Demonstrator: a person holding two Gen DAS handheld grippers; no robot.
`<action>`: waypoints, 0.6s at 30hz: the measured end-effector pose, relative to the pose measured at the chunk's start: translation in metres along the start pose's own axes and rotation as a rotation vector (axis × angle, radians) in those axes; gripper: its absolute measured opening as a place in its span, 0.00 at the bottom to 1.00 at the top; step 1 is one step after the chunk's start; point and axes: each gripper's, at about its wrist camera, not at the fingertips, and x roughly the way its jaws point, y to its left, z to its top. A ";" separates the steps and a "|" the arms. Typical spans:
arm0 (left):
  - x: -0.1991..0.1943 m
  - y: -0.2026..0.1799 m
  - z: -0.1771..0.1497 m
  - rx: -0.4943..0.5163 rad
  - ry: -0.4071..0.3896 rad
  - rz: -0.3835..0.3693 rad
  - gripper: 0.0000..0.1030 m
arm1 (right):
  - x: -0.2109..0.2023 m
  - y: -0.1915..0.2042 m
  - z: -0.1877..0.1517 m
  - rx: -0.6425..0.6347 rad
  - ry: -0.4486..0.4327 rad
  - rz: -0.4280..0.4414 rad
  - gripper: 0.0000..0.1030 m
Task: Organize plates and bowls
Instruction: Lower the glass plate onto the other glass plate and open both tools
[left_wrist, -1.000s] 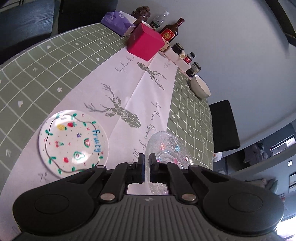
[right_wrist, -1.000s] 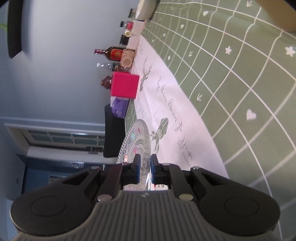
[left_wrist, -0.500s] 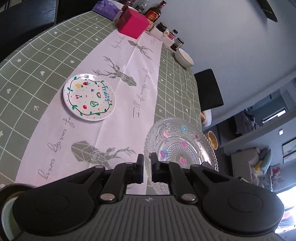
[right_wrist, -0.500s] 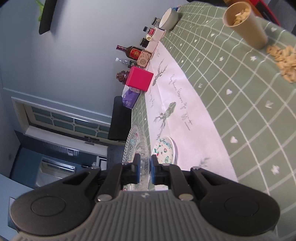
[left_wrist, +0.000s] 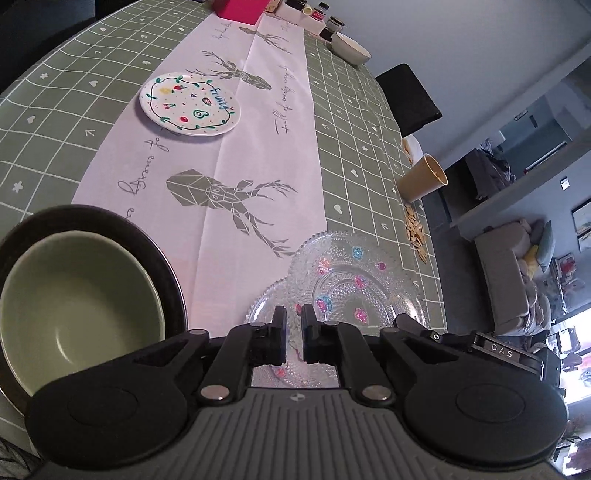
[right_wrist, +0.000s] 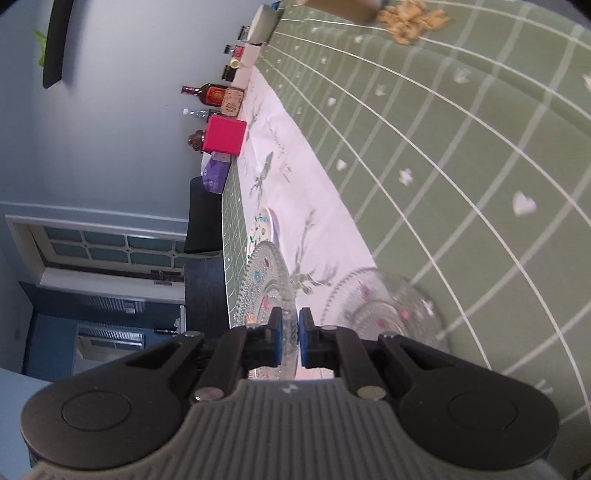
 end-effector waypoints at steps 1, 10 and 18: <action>0.002 0.001 -0.003 0.009 0.001 -0.004 0.08 | 0.000 -0.004 -0.002 0.007 -0.002 -0.004 0.07; 0.021 0.003 -0.026 0.092 -0.006 0.009 0.09 | -0.002 -0.017 -0.011 -0.038 -0.015 -0.083 0.07; 0.034 -0.011 -0.039 0.204 -0.033 0.107 0.09 | 0.001 -0.030 -0.013 -0.042 -0.019 -0.140 0.07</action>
